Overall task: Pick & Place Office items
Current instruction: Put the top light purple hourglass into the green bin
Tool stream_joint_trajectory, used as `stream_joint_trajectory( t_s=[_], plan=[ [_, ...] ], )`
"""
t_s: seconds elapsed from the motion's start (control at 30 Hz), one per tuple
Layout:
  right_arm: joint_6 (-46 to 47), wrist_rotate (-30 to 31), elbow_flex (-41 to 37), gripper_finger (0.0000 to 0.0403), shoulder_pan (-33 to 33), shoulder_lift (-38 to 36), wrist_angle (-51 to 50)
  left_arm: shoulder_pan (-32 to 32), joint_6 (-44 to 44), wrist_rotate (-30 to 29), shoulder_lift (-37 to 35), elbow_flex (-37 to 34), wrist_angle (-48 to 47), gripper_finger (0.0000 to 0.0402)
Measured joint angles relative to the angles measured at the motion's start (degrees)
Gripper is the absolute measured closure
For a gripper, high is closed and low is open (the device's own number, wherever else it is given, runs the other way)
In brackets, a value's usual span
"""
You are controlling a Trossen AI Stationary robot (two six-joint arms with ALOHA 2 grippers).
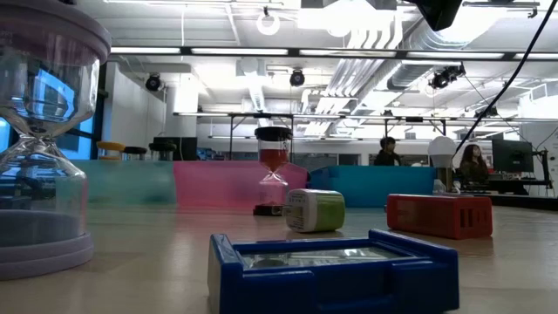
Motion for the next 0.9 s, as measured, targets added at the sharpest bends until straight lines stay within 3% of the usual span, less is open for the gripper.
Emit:
stream_joint_trajectory(
  t_s=[0.23,0.43,0.9],
  plan=[
    [0.00,0.02,0.02,0.0119,0.00,0.00,0.02,10.97,11.39,-3.20,0.00,7.58,-1.69,0.0219],
    [-0.22,0.02,0.02,0.0119,0.00,0.00,-0.10,24.41,21.38,-4.19,0.00,12.06,-1.92,0.0219],
    [-0.19,0.05,0.00,0.0119,-0.04,0.00,-0.37,58.59,40.79,-3.83,0.00,12.89,1.56,0.0219]
  ],
)
